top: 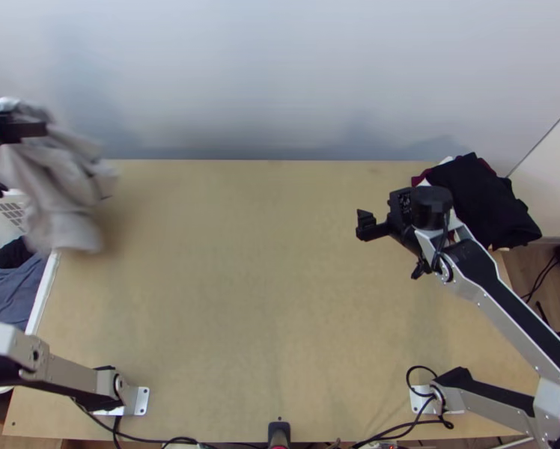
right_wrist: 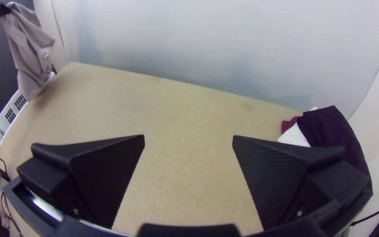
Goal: Fold the t-shirt
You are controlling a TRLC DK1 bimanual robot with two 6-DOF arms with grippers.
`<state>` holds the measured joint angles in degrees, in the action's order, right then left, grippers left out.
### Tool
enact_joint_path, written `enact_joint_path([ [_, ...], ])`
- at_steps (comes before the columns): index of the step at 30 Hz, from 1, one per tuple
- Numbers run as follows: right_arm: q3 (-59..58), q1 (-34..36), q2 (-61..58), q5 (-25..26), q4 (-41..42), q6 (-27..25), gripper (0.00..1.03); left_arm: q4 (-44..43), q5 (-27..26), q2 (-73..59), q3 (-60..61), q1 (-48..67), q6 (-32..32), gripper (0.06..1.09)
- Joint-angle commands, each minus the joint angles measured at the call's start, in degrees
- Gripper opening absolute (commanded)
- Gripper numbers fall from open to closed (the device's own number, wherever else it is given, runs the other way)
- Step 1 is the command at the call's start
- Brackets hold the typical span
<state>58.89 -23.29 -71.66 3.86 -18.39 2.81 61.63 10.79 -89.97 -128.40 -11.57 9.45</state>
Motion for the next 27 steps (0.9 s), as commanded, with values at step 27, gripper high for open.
enact_joint_path([
  [27, -15.21, 7.38, 8.38, -0.08, 8.90, 1.76, 0.93, -2.83, 13.38, -4.42, -0.27, 63.08, -9.10, 0.11],
])
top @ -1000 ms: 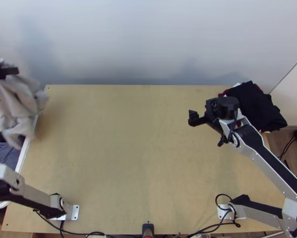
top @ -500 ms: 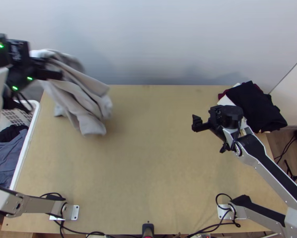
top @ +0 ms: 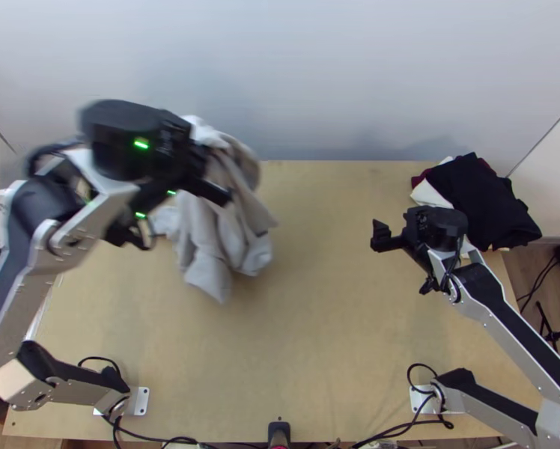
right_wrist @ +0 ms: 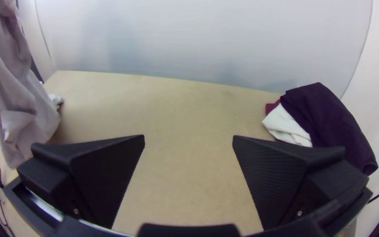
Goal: Fold the t-shirt
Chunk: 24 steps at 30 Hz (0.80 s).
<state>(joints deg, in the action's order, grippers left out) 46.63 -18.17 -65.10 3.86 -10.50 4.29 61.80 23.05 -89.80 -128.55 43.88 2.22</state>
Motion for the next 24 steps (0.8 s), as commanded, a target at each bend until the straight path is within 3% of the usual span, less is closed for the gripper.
enact_joint_path([
  [1, -3.74, 2.62, 2.35, -0.08, 1.19, 0.45, 0.93, -3.88, 1.12, -5.65, -0.21, 8.33, -2.31, 0.11],
  [14, -11.48, 9.47, 6.65, -0.08, 2.94, -0.43, 0.93, -24.62, 1.12, -17.69, -3.20, 18.17, -2.13, 0.11],
  [24, -14.90, 10.18, 6.48, -0.17, 5.58, -0.25, 0.93, -27.35, 2.88, -33.51, -2.84, 2.26, -4.59, 0.11],
])
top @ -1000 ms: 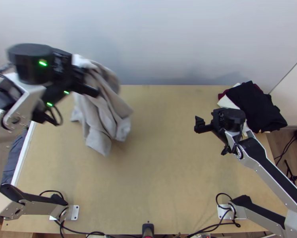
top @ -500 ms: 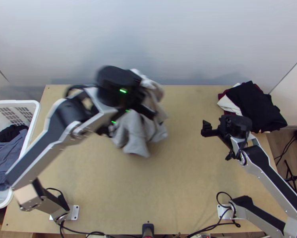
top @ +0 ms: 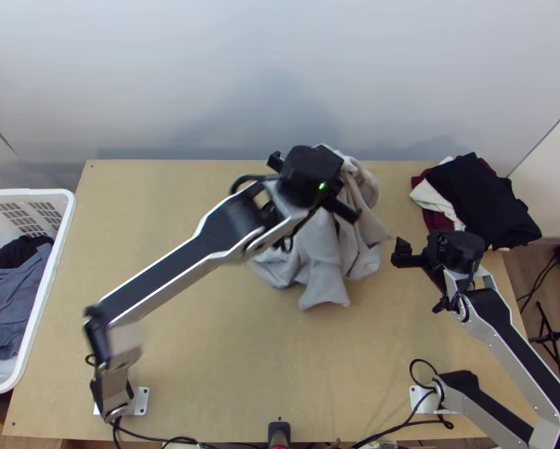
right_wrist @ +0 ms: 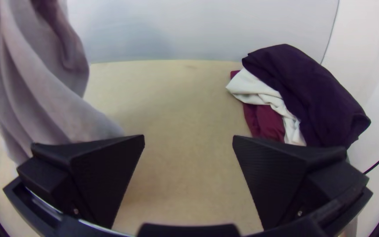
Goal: Fold the t-shirt
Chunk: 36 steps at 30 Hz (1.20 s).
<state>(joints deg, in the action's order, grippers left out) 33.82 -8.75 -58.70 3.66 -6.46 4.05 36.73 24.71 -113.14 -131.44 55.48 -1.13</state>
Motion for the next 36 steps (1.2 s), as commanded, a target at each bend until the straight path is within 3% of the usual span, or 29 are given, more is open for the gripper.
enact_joint_path([
  [1, -2.10, 0.76, -0.01, 0.03, 1.54, -0.01, 0.93, -2.28, 1.31, -12.19, 0.13, -11.80, -1.51, 0.11],
  [4, -2.27, 0.67, -0.01, -0.06, 1.54, -0.01, 0.93, -3.77, 1.66, -16.76, 0.13, -18.31, -4.41, 0.12],
  [5, -2.27, 0.58, 0.07, -0.06, 1.54, -0.01, 0.93, -4.04, 1.57, -17.64, 0.13, -19.98, -5.47, 0.17],
  [6, -2.36, 0.49, 0.25, -0.06, 1.54, -0.10, 0.93, -3.95, 1.57, -18.52, 0.22, -21.21, -5.82, 0.37],
  [8, -2.27, 0.40, 0.86, -0.32, 1.54, -0.01, 0.94, -3.60, 2.19, -19.40, 0.66, -23.05, -6.35, 1.04],
  [9, -2.36, 0.32, 1.22, -0.50, 1.54, -0.01, 0.99, -3.24, 2.45, -19.48, 0.92, -23.84, -6.43, 1.05],
  [13, -2.62, -1.27, 2.71, -2.08, 1.45, -0.01, 0.99, 2.91, 2.45, -17.99, 0.92, -24.99, -7.22, 1.05],
  [23, -1.74, -14.54, 4.64, -3.05, -7.08, -0.36, 0.99, 23.83, 0.34, -6.30, 7.25, -25.95, -10.39, 1.05],
  [36, -0.69, -25.44, 2.71, -12.19, -17.10, 1.57, 0.99, 21.80, -0.10, 10.31, 29.31, -25.95, -12.85, 1.05],
])
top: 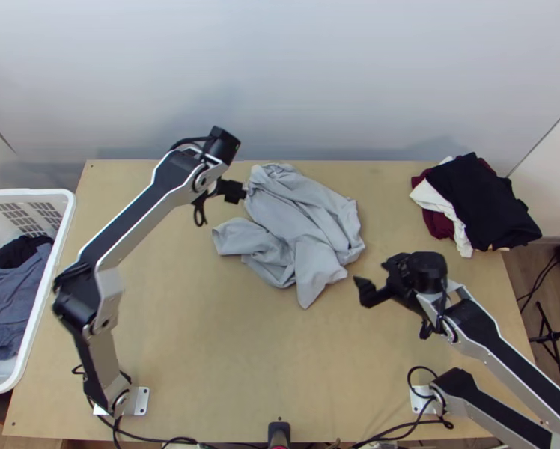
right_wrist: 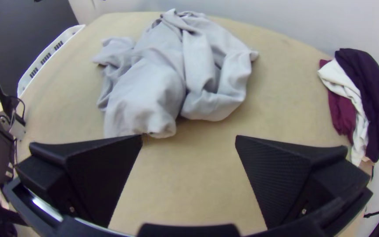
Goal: Fold the t-shirt
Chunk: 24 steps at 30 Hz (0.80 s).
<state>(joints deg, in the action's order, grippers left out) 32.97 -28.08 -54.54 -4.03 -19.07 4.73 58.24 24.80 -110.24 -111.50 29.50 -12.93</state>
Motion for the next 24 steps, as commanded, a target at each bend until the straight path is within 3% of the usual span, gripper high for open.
enact_joint_path([
  [1, 0.08, -7.52, -2.32, -5.02, -4.84, 1.51, 0.99, 0.12, -0.19, 8.46, 10.60, 0.04, -1.31, 1.05],
  [6, 1.66, -13.06, -8.30, -7.48, -4.66, 4.67, 0.99, -1.55, -0.10, 13.56, 17.02, -0.93, -1.40, 1.05],
  [12, 6.14, -14.20, -19.90, -12.14, 0.26, 11.88, 0.98, -3.22, 0.25, 18.57, 23.09, -2.87, -1.49, 1.05],
  [22, 12.91, -16.05, -33.35, -12.93, 2.37, 13.20, 0.97, -5.50, 0.52, 25.16, 30.12, -5.15, -0.87, 1.05],
  [24, 13.44, -16.66, -34.75, -12.93, 2.37, 12.85, 0.88, -5.50, 0.52, 25.68, 30.56, -5.50, -0.69, 1.05],
])
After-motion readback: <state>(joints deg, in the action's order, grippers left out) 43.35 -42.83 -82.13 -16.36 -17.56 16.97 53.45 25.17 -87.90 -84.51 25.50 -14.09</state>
